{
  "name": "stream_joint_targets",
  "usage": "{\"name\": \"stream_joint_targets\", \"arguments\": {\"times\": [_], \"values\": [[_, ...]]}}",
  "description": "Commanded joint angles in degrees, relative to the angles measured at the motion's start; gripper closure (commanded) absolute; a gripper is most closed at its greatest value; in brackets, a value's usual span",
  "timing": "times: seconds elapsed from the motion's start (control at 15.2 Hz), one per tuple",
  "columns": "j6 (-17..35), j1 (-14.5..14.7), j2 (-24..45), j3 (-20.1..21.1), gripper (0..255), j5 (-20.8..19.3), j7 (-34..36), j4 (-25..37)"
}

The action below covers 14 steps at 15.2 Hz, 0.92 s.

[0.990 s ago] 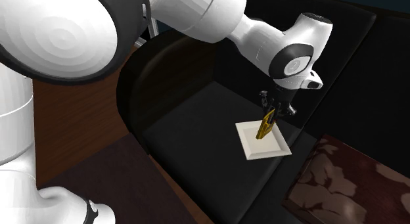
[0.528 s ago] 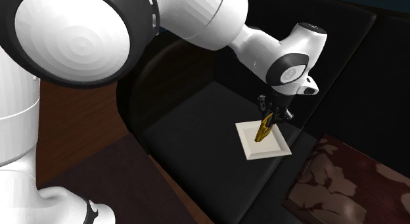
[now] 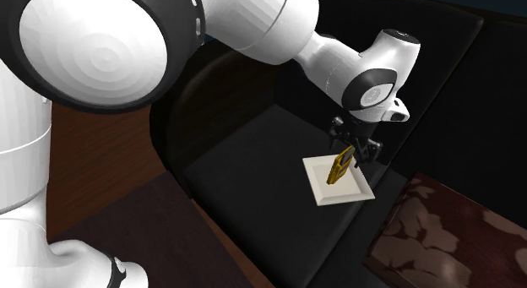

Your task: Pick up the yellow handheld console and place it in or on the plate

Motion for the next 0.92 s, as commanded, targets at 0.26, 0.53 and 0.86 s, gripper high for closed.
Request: {"name": "stream_joint_targets", "arguments": {"times": [0.26,0.53,0.86], "values": [[-4.62,0.09,-2.64,-0.21,0,-0.35,0.22,1.99],[-5.87,0.1,-3.25,-0.26,0,-0.44,0.28,2.64],[-5.87,0.1,-3.25,-0.26,0,-0.44,0.28,2.64]]}}
